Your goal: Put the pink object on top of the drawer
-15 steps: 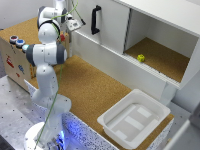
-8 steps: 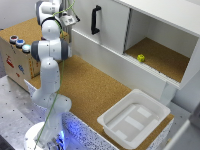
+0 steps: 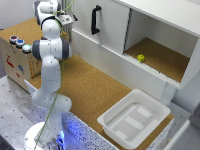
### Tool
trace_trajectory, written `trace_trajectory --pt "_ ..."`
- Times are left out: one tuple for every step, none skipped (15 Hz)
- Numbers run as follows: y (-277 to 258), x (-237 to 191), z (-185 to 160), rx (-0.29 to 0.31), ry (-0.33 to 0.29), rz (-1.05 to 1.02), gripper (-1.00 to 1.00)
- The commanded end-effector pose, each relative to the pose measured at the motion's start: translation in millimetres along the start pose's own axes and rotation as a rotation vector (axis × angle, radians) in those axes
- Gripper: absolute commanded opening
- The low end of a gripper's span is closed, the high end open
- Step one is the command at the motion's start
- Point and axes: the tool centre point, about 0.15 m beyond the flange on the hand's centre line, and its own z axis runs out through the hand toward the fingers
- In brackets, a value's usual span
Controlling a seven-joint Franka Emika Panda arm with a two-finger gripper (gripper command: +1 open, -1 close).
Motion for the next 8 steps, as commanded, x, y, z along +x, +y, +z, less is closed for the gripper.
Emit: trace_trajectory --pt "5.1 7.7 -42.2 -0.026 -0.067 0.054 1.0" --pt "2.2 -1.9 -43.5 -0.028 -0.07 0.073 1.0" --pt "-3.3 -15.1 -44.3 -0.024 -0.064 0.105 1.0" --pt "-9.0 -28.0 -44.9 -0.019 -0.053 0.145 1.0" --pt "-14.9 -39.5 -45.8 -0.019 -0.048 0.177 1.0" --pt "-22.1 -50.8 -46.5 -0.017 -0.04 0.213 1.0" --pt "-32.5 -67.3 -48.7 -0.015 -0.018 0.275 1.0" --pt "-41.4 -82.5 -50.2 -0.016 0.001 0.333 1.0"
